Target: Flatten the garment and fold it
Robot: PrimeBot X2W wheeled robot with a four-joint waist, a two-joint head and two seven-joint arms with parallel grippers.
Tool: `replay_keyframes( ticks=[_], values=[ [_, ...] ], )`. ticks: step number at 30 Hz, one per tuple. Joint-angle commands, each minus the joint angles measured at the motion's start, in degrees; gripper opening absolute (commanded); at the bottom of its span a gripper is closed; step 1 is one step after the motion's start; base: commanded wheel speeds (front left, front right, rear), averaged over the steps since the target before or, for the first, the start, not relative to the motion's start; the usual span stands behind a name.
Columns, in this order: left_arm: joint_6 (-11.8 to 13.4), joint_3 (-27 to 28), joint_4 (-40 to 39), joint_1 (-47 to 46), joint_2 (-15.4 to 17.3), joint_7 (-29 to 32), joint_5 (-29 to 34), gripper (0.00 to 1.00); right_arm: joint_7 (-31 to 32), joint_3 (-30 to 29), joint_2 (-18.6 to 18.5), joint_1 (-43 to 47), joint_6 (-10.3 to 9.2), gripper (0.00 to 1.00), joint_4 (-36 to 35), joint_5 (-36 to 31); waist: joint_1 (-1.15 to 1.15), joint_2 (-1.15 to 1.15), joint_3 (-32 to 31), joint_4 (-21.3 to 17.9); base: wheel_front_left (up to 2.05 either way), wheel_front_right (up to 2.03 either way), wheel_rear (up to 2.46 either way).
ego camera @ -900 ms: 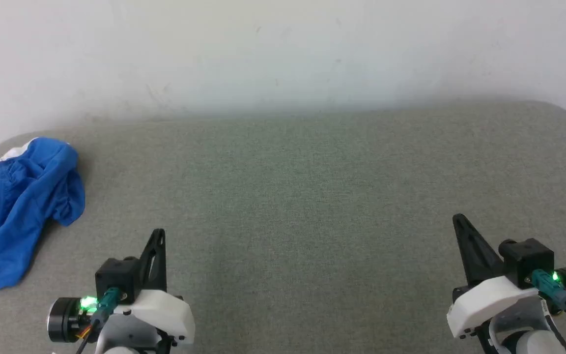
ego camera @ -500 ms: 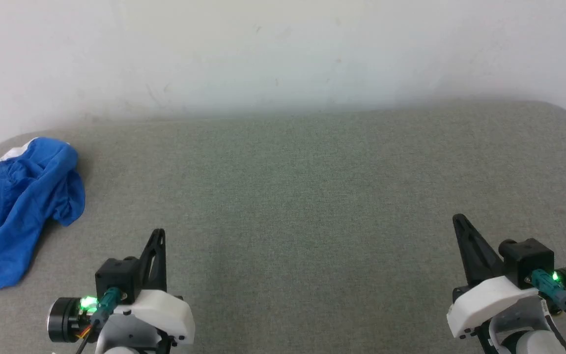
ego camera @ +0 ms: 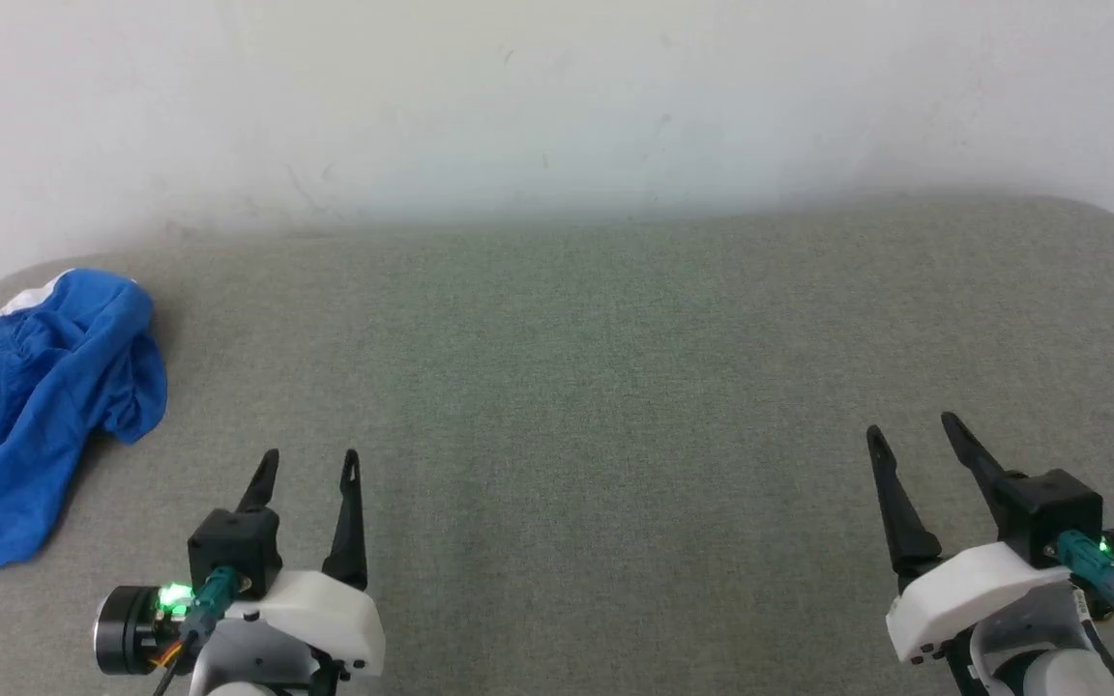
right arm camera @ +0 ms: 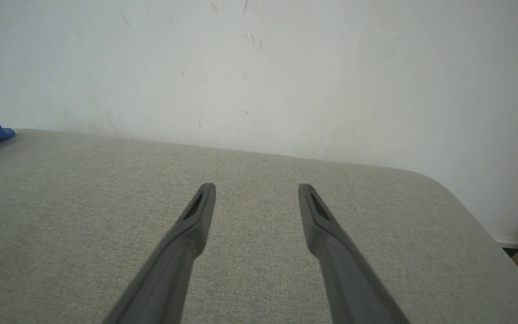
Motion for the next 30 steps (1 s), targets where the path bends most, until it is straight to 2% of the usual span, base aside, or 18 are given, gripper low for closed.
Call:
replay_keyframes(
  ticks=[1,15,30],
  values=[
    [0.58,-0.34,-0.05,-0.21,-0.02,-0.45,0.07,1.0,-0.66,-0.55,0.02,0.04,-0.01,1.0,-0.21,0.77,0.0,0.0,0.03,0.01,0.0,0.0,0.0],
    [2.76,-1.48,-0.27,-0.72,0.23,-2.13,0.12,1.0,-2.34,-2.07,0.05,0.29,-0.02,1.0,-0.87,2.27,0.0,0.0,0.44,1.32,0.0,0.0,0.0],
    [5.3,-1.99,-0.53,-1.17,0.43,-3.92,-0.17,1.0,-4.13,-3.37,0.08,0.26,-0.04,1.0,-1.74,3.11,0.0,0.0,1.45,7.37,0.0,0.0,0.0]
  ],
)
